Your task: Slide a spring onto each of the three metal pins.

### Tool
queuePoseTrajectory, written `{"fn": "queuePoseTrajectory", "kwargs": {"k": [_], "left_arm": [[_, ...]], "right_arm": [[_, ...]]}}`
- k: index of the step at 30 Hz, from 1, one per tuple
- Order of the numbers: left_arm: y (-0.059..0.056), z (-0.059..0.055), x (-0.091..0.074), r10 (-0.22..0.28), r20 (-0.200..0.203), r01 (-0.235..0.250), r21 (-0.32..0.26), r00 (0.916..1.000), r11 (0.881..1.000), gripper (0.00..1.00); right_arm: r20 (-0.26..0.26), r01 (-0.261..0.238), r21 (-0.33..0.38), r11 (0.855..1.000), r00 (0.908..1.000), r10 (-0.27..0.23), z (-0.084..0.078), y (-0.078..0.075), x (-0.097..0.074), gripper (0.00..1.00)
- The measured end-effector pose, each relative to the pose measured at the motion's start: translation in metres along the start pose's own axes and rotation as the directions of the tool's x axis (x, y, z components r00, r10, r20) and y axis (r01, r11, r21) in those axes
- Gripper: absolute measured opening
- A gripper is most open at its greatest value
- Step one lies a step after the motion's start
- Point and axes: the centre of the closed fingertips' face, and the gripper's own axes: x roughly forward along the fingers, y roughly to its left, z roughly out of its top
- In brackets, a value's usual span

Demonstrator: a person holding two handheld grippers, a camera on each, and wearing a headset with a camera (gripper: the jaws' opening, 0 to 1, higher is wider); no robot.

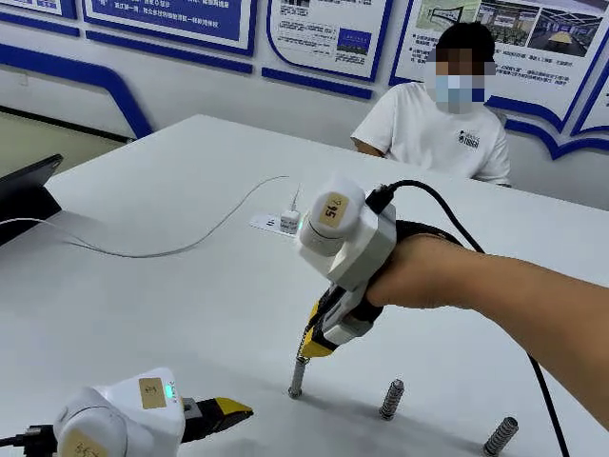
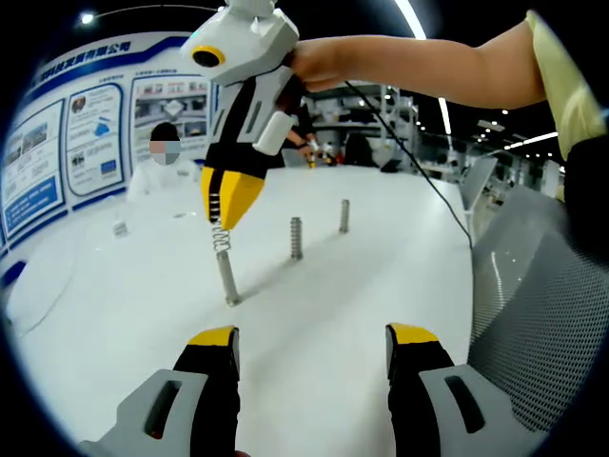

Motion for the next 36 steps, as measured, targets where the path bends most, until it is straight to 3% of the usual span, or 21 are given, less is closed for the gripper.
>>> {"fn": "queuePoseTrajectory", "kwargs": {"k": [12, 36], "left_arm": [[0.003, -0.001, -0.002, 0.009, 0.005, -0.009, -0.010, 0.9999, 1.000, 0.63], [0.003, -0.006, 0.000, 0.004, -0.003, -0.004, -0.022, 1.0000, 1.000, 0.63]], "right_arm": [[-0.022, -0.005, 0.012, 1.000, 0.9997, 0.005, -0.003, -0.002, 0.007, 0.12], [-0.069, -0.015, 0.045, 0.999, 0.9975, 0.018, -0.013, -0.001, 0.037, 0.13]]}}
